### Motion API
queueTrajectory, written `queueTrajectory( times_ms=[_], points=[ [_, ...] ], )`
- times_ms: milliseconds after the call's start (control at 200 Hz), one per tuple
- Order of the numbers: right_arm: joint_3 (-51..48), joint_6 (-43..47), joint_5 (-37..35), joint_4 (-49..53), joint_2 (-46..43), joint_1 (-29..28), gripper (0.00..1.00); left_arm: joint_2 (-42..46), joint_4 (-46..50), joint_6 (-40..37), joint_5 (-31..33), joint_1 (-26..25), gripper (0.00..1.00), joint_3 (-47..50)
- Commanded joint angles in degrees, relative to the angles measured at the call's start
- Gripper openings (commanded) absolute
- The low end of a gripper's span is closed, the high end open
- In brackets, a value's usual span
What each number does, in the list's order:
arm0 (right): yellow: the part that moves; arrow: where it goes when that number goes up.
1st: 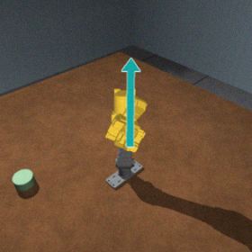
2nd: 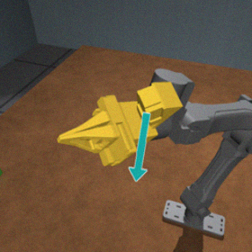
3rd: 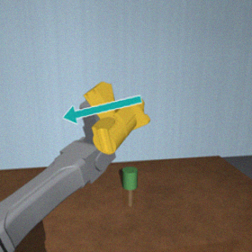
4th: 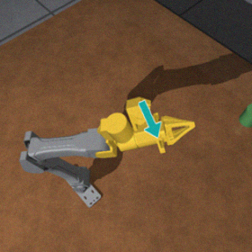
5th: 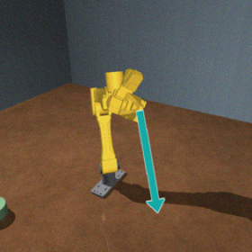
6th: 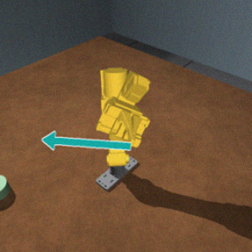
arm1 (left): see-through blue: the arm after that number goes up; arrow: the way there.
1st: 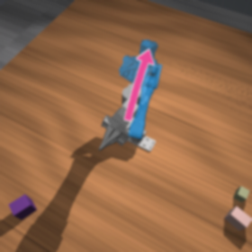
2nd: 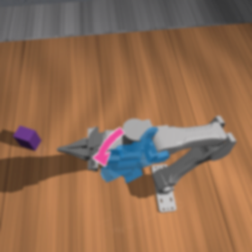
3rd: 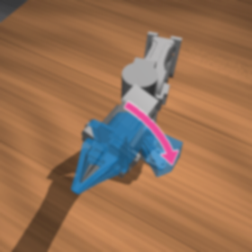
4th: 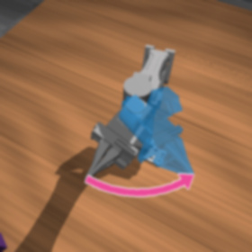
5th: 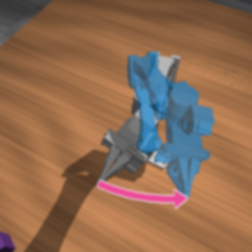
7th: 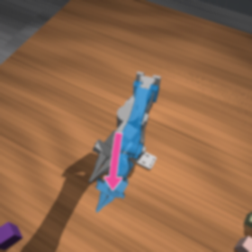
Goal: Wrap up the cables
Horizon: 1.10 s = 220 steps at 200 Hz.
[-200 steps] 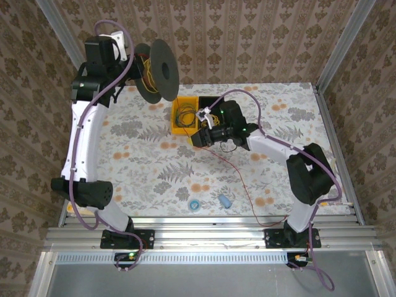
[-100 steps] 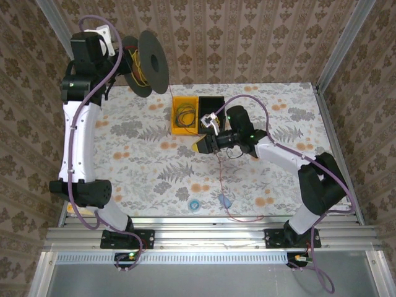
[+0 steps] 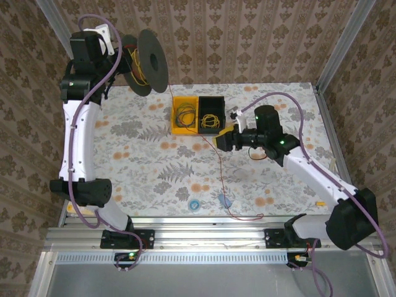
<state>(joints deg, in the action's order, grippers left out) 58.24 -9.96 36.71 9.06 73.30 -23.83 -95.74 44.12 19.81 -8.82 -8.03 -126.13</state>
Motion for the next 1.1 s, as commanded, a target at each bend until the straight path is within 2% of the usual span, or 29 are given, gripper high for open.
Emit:
queueTrajectory(
  times_ms=[0,235,435,600,715,890,1095],
  points=[
    [-3.58,1.70,-5.49,8.42,0.35,-0.07,0.63,0.60,-5.97,1.76,-1.06,0.34,0.00,-0.84],
    [-8.60,-3.62,-7.34,6.73,2.86,-1.43,0.64,1.15,-6.24,1.59,-1.03,0.31,0.00,0.04],
    [-8.50,-5.68,-5.01,5.36,6.06,-4.14,0.65,1.16,-6.33,1.57,-1.13,0.34,0.00,0.35],
    [-8.66,-7.02,-5.77,5.51,9.86,-6.19,0.62,1.10,-6.93,1.91,-1.28,0.38,0.00,0.62],
    [-8.99,-7.78,-5.42,5.00,9.69,-6.49,0.49,0.95,-7.33,2.14,-1.42,0.30,0.00,0.53],
    [-6.67,-7.20,-4.85,8.27,7.39,-6.49,0.00,0.82,-7.29,1.99,-1.23,0.13,0.00,0.74],
    [0.16,-3.43,-4.51,18.27,2.45,-6.49,0.00,0.05,-9.03,2.81,-0.87,0.01,0.00,2.53]
  ],
)
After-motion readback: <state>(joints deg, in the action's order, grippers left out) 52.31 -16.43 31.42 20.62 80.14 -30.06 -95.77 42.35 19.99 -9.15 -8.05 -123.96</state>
